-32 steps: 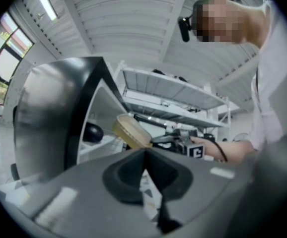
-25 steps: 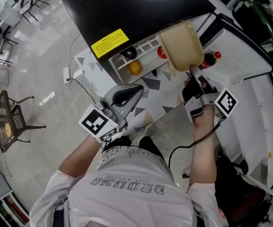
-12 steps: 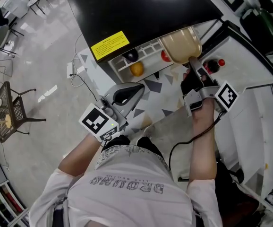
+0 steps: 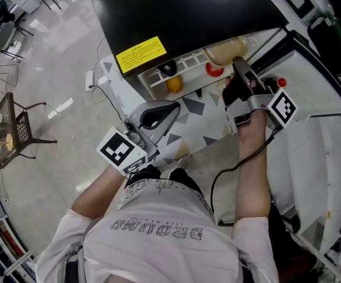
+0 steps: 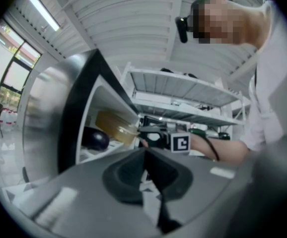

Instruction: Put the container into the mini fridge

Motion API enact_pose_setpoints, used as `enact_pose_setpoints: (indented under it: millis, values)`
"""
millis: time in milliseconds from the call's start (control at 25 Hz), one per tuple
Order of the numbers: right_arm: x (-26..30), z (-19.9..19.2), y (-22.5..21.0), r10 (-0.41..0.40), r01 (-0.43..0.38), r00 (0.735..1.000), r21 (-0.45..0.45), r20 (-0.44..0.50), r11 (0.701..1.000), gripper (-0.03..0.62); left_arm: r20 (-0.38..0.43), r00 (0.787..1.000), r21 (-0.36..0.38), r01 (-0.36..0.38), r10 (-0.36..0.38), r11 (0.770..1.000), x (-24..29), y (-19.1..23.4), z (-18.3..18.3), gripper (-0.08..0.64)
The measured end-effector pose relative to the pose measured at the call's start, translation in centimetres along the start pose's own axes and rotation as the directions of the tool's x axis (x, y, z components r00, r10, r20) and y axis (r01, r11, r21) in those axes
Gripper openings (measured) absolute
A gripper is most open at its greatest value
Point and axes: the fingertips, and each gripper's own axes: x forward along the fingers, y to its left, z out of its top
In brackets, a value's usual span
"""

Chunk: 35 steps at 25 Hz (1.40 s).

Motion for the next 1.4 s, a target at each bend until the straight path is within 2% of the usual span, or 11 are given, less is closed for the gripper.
enact_pose_setpoints:
  millis: [600,1000,1400]
  values:
    - [3.8,-0.2,0.7,0.044,-0.044,0.999,-0.013,-0.016,0.999,0.054,-0.002,0.999,-0.005,-0.046,0.046,0.999,-0.8,1.2,-0.1,0.008]
    - [2.3,0.1,1.6,0.077,-0.078,0.997,-0.073,-0.014,0.994,0.089,0.002,0.999,-0.006,-0.034,0.034,0.999,-0.7,0.7,-0.4,0.008]
    - [1.0,-0.2,0.4,0.018,-0.017,1.000,-0.074,0.003,0.997,0.126,0.011,1.000,0.000,-0.021,0.021,1.000,-1.4,-0.3,0.1,0.008]
